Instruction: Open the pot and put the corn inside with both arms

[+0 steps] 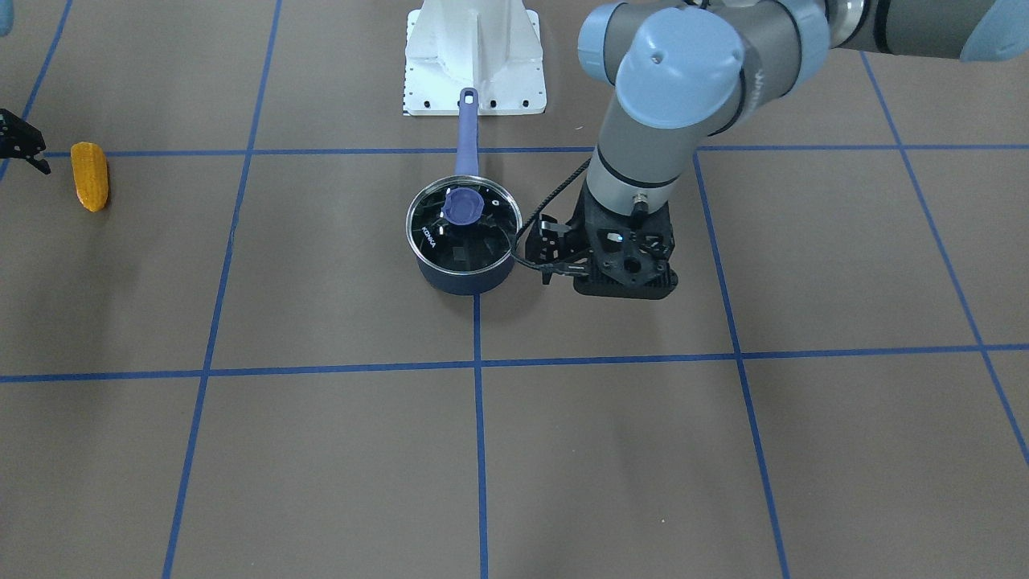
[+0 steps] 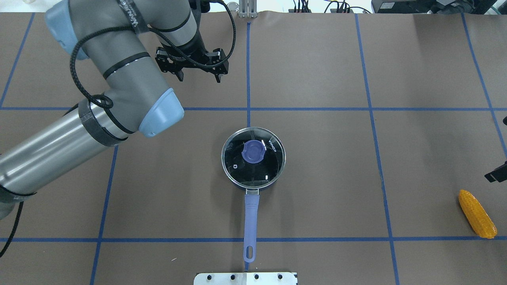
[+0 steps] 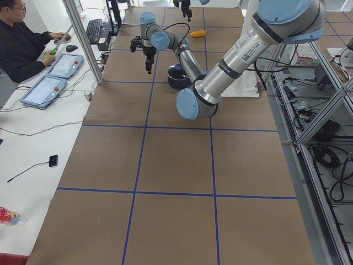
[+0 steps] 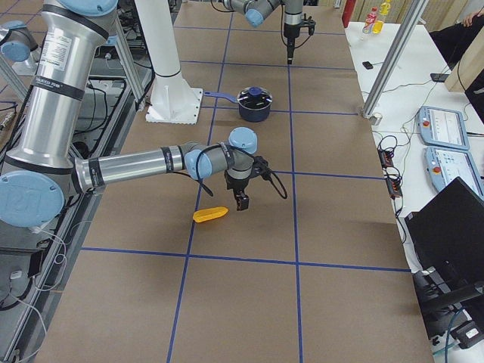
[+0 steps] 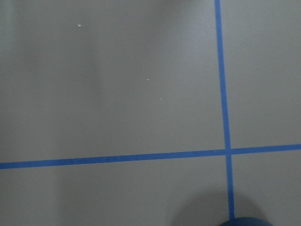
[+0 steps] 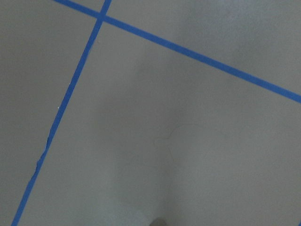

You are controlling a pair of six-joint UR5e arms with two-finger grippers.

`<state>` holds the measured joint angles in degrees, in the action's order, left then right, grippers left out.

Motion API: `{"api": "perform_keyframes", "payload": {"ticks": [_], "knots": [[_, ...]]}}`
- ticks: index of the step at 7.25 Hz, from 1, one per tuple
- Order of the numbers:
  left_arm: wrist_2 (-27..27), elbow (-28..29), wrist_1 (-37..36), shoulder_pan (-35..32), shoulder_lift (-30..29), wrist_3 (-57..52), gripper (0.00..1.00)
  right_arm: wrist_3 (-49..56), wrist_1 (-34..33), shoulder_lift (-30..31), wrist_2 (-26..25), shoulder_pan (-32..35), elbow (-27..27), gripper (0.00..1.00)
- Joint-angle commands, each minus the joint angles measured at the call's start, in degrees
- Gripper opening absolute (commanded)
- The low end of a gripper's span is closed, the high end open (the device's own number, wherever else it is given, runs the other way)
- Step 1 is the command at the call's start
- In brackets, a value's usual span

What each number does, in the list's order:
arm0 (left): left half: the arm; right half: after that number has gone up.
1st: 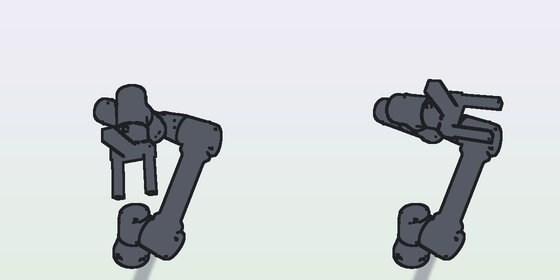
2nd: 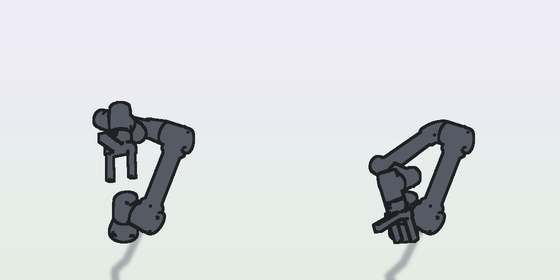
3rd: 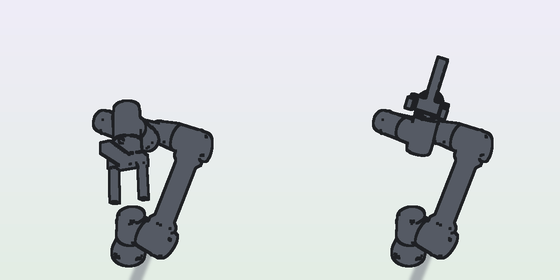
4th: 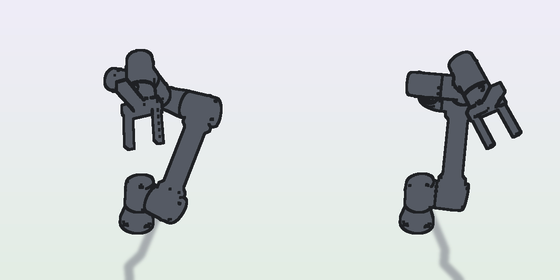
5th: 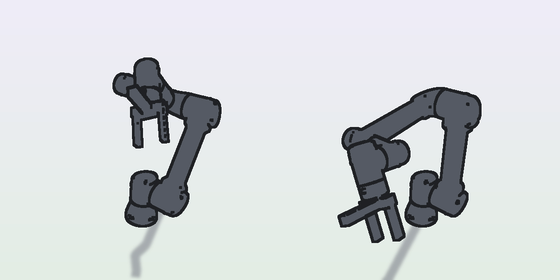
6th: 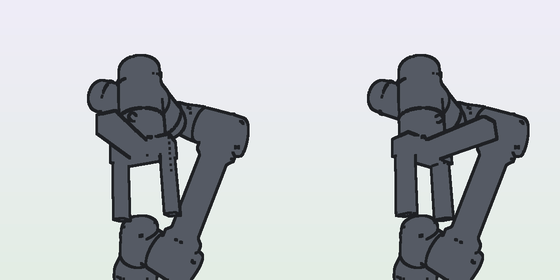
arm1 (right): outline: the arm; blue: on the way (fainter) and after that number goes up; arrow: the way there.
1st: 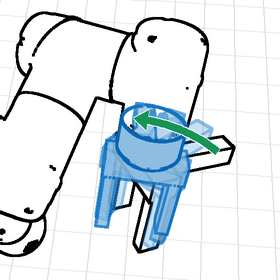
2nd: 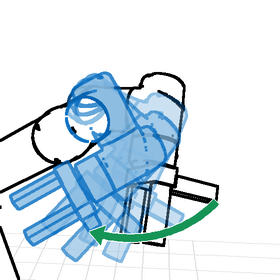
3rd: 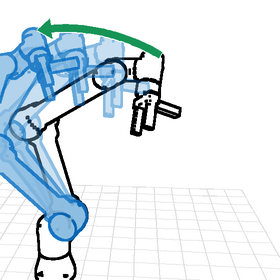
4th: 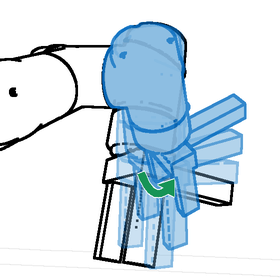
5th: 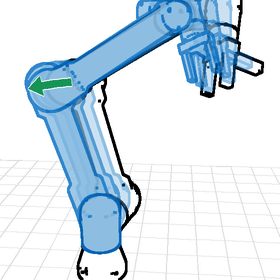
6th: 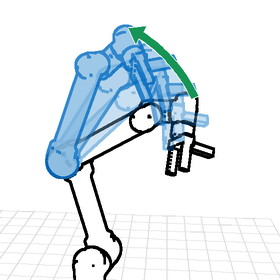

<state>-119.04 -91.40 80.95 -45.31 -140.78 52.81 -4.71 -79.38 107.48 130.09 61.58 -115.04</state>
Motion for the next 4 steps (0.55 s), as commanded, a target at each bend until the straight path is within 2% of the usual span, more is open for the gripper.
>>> {"api": "perform_keyframes", "payload": {"ticks": [1,4], "knots": [[1.26,0.08,0.0,4.07,-1.69,0.1,0.98,-0.3,5.18,2.9,-0.8,-4.35,0.34,1.0],[4.07,1.93,0.0,7.51,-3.45,-0.61,0.98,-0.3,5.55,3.52,-3.53,-8.84,0.78,1.0]]}}
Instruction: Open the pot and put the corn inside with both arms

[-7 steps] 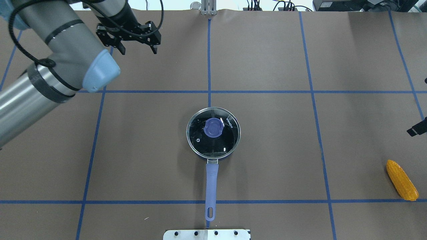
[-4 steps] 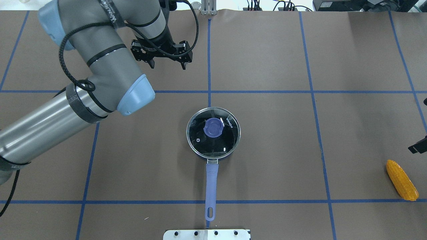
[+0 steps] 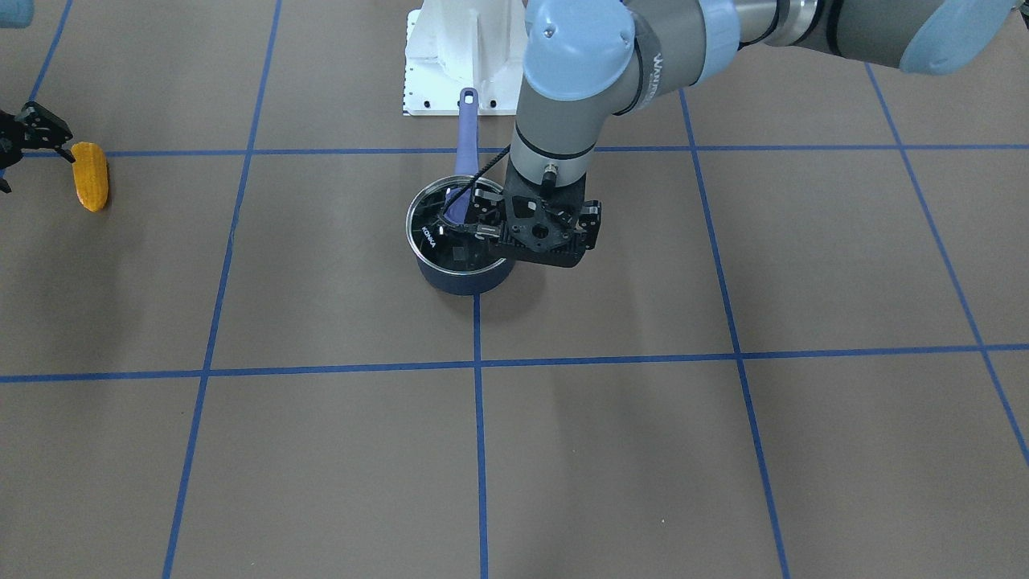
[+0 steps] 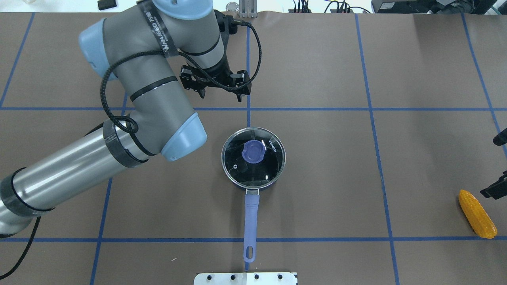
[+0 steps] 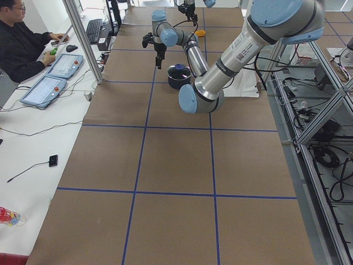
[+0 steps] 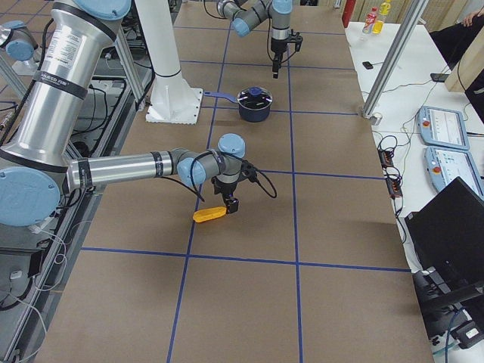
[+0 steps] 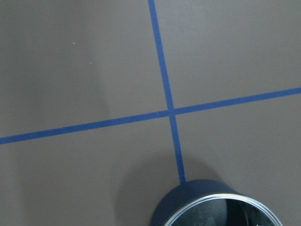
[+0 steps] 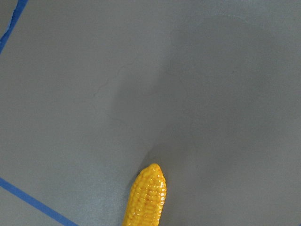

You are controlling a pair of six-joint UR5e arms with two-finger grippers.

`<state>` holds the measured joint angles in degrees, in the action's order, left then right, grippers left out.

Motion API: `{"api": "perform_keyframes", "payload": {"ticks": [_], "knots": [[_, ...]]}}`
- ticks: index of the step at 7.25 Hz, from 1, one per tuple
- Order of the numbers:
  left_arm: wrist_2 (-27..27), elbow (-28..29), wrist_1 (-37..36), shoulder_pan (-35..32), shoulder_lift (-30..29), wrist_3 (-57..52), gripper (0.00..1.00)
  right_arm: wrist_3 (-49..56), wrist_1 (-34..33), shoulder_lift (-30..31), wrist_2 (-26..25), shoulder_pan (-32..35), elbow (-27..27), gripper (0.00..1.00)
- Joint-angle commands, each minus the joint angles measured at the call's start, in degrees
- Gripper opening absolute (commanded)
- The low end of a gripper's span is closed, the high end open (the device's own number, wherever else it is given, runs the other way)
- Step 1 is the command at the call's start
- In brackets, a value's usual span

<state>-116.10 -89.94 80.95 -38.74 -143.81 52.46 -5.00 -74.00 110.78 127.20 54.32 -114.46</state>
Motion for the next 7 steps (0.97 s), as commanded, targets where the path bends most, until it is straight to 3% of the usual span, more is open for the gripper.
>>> {"api": "perform_keyframes", "payload": {"ticks": [1,7], "knots": [[1.14,0.47,0.0,1.04,-0.42,-0.34,0.98,-0.09,0.0,0.4,-0.64,-2.63,0.55,1.0],[1.14,0.29,-0.09,1.74,-0.5,-0.34,0.98,-3.43,-0.01,0.4,0.77,-7.73,3.62,1.0]]}}
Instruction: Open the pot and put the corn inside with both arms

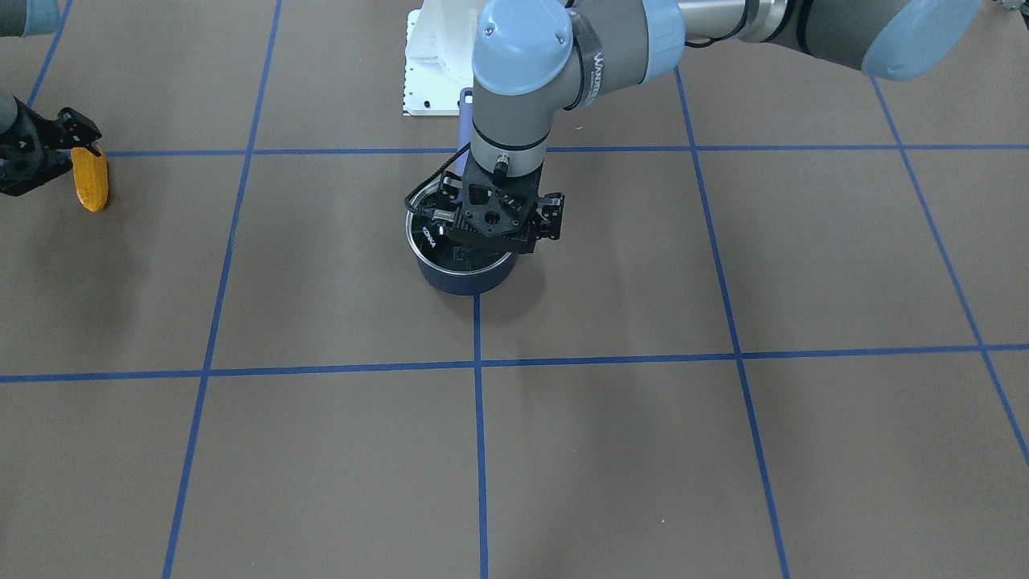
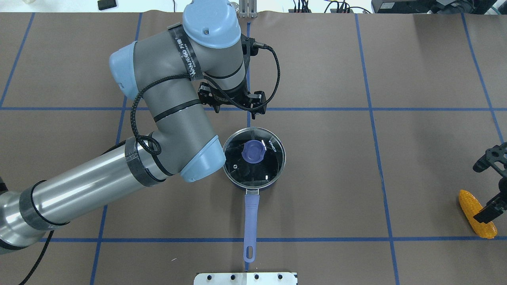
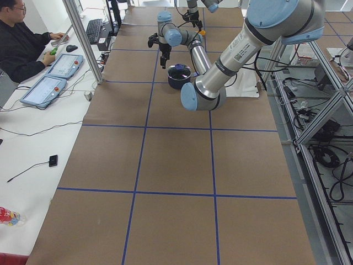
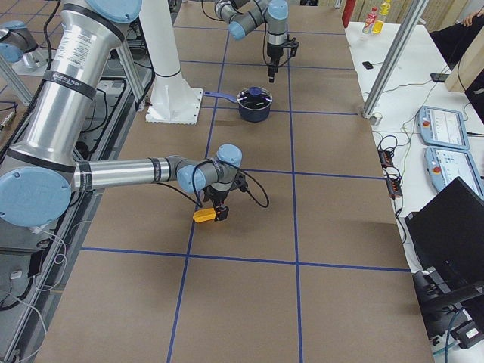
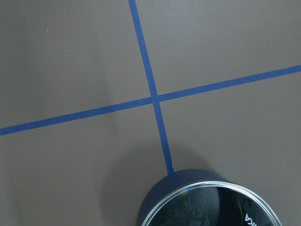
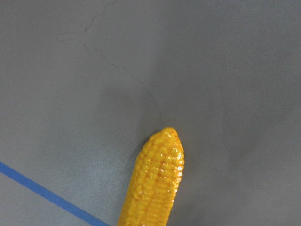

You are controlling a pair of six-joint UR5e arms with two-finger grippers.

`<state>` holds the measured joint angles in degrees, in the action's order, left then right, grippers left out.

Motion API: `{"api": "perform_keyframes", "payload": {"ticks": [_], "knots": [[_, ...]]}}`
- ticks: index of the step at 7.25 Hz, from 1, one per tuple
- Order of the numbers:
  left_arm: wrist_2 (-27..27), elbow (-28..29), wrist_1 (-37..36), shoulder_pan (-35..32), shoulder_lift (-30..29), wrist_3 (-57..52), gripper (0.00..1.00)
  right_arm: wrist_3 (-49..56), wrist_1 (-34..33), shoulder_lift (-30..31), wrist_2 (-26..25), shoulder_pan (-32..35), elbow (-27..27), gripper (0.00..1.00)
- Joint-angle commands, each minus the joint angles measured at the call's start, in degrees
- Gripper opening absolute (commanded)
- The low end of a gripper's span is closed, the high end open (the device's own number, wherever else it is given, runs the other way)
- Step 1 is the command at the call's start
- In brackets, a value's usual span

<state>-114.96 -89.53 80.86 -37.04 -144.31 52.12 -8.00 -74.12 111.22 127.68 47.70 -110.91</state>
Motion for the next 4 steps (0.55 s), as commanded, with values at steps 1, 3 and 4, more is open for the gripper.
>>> {"api": "perform_keyframes", "payload": {"ticks": [1,3,4], "knots": [[0.0,-0.21,0.0,0.04,0.09,0.0,0.98,-0.44,-0.32,0.05,0.29,-1.9,0.17,1.0],[0.0,-0.39,0.0,0.04,0.17,0.0,0.98,-1.66,-0.5,0.14,0.29,-2.35,0.17,0.96],[0.0,-0.39,0.0,0.04,0.17,0.0,0.98,-3.32,-0.5,0.14,0.29,-2.35,0.17,0.94]]}}
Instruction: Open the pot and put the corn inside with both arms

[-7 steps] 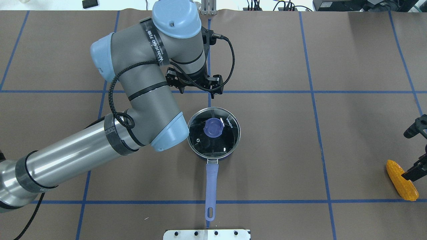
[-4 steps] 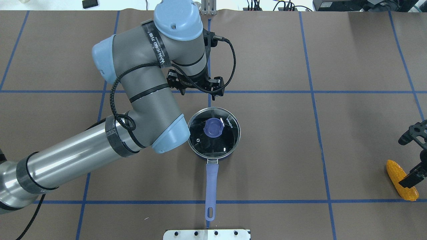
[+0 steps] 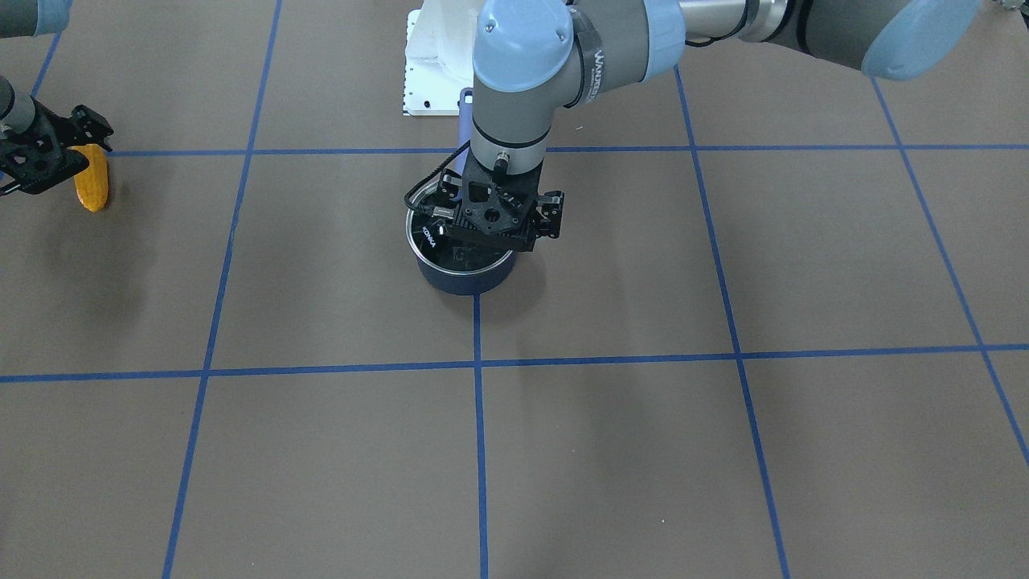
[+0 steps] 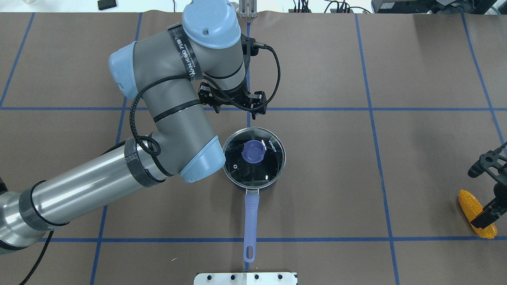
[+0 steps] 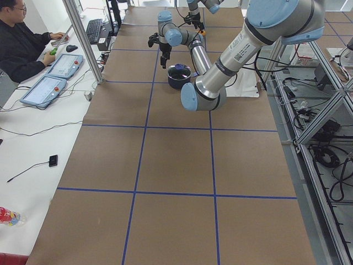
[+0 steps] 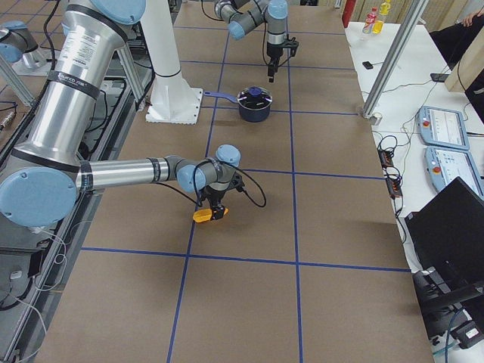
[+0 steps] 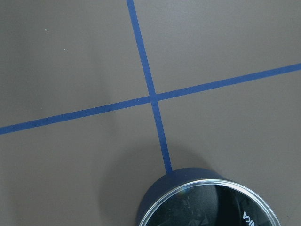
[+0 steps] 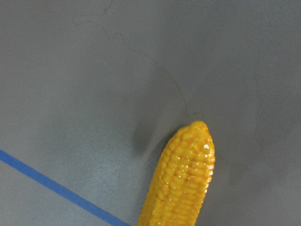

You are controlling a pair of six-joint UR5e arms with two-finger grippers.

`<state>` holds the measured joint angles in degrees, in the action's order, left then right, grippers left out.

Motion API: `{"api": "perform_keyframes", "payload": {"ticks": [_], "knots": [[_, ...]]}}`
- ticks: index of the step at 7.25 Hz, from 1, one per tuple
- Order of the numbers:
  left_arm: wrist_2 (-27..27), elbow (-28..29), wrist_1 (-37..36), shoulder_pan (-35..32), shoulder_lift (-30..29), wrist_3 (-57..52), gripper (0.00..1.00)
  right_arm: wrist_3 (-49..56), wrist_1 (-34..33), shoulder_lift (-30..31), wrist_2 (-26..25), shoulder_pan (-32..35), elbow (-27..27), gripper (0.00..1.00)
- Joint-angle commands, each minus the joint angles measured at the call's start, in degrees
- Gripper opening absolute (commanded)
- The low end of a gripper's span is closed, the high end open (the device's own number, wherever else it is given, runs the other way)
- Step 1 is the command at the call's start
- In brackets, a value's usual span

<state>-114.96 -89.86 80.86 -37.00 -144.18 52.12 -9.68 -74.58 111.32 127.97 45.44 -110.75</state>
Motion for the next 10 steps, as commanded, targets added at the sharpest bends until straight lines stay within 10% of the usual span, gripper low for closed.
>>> {"api": "perform_keyframes", "payload": {"ticks": [1,8,10], "knots": [[0.0,-0.14,0.0,0.09,0.12,0.0,0.98,-3.66,-0.04,0.03,0.0,-0.18,0.01,0.87],[0.0,-0.14,0.0,0.09,0.21,0.0,0.98,-6.85,0.14,-0.49,-0.87,-2.46,1.67,0.81],[0.0,-0.23,0.0,0.09,0.39,0.0,0.98,-6.85,0.05,-0.49,-1.48,-3.43,1.76,0.66]]}}
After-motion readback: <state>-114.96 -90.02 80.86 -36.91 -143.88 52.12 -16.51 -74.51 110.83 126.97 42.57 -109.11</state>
